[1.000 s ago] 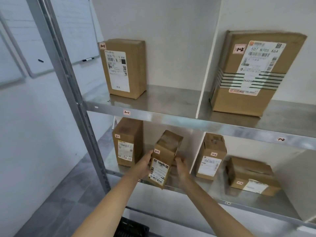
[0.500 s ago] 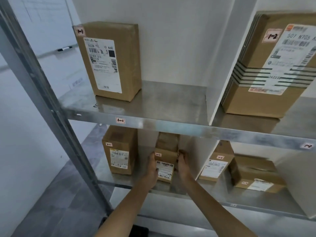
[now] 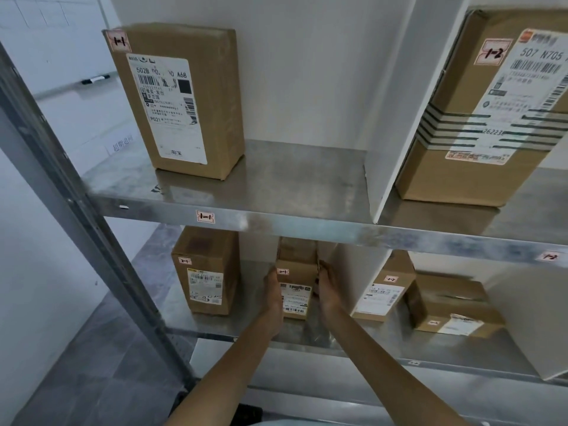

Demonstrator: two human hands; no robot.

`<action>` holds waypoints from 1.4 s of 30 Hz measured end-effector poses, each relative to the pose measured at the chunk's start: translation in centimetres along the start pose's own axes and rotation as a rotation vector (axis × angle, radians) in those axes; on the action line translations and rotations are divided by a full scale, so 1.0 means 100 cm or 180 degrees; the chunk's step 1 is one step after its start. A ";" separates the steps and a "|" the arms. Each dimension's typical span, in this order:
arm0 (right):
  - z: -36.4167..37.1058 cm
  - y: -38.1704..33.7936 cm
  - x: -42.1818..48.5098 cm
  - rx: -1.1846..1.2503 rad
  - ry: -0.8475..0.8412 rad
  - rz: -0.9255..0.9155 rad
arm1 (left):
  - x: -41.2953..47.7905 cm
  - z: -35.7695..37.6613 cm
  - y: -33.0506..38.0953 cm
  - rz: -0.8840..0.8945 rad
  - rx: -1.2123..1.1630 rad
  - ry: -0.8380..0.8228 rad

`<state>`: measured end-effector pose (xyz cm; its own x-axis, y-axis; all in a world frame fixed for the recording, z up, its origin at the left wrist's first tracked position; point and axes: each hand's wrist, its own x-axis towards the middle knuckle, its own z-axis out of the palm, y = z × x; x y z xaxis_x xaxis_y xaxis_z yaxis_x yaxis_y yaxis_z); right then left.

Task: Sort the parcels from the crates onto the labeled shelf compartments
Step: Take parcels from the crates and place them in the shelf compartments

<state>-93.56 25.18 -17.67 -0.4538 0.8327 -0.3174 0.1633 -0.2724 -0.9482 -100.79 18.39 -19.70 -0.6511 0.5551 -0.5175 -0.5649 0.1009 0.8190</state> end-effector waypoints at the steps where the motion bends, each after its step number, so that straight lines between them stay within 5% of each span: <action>1: -0.001 0.002 0.001 -0.0042 -0.0005 -0.0010 | -0.002 -0.001 0.001 -0.0010 0.0036 -0.0007; 11: -0.014 0.023 -0.014 -0.0598 -0.0144 0.0232 | -0.018 -0.010 -0.006 -0.0195 0.0107 0.0057; 20: -0.041 0.046 -0.061 -0.0512 -0.0314 0.0479 | -0.070 -0.035 -0.028 -0.0129 0.0025 0.0644; 30: -0.052 0.066 -0.168 -0.1282 -0.1848 0.0039 | -0.200 -0.086 -0.106 0.0423 -0.0332 0.1756; 42: -0.061 0.171 -0.363 -0.2241 -0.3644 0.0338 | -0.431 -0.171 -0.277 0.0226 -0.1209 0.3322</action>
<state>-68.94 -6.79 -22.29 -0.8252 -0.1381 -0.5478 0.4977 0.2811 -0.8205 -65.75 -22.49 -24.28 -0.6942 -0.4352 -0.5734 -0.5116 -0.2621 0.8183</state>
